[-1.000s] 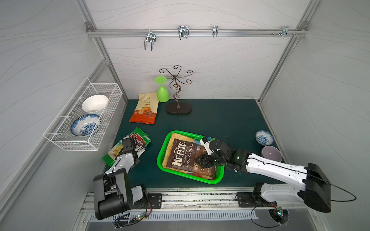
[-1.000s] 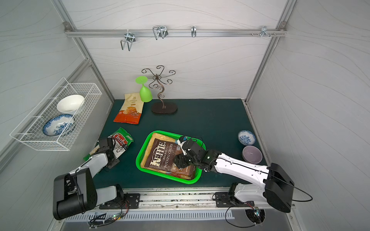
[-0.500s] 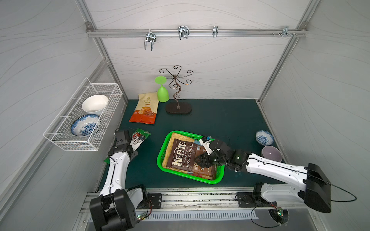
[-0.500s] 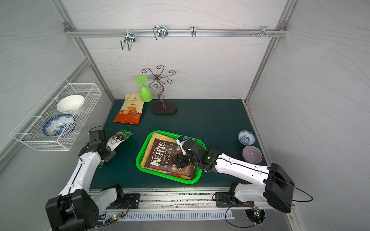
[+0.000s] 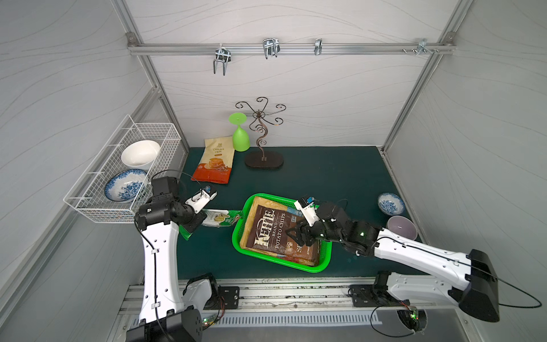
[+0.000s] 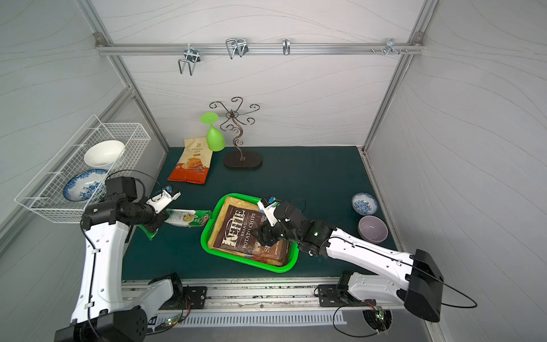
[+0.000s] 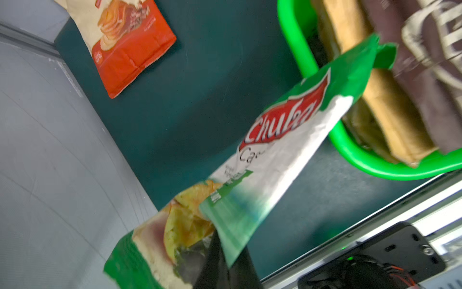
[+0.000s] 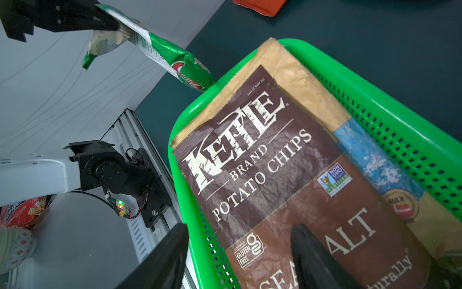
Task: Put the potato chips into the basket
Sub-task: Pick up the potato chip from the center of the board.
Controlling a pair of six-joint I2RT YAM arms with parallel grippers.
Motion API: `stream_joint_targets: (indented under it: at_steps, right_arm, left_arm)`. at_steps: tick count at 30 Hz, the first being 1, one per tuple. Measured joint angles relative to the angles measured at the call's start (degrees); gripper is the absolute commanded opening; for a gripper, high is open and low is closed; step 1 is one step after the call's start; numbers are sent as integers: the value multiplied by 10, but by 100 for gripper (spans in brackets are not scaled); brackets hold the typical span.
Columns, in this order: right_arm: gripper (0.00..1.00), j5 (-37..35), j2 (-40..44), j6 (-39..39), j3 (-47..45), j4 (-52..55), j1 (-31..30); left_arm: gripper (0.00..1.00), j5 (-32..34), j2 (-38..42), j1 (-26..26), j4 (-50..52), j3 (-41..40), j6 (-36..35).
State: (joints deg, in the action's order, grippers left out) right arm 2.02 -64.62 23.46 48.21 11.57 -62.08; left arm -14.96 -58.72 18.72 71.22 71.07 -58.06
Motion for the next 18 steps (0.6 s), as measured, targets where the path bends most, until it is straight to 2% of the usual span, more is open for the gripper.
stream_joint_targets:
  at_steps: [12,18]
  right_arm:
    - [68,-8,23,-21,13,10,-6]
    - [68,-3,43,-21,21,14,-11]
  left_arm:
    - [0,-106,-31,-7,96,170,62]
    - [0,-113,-48,-73,100,223,104]
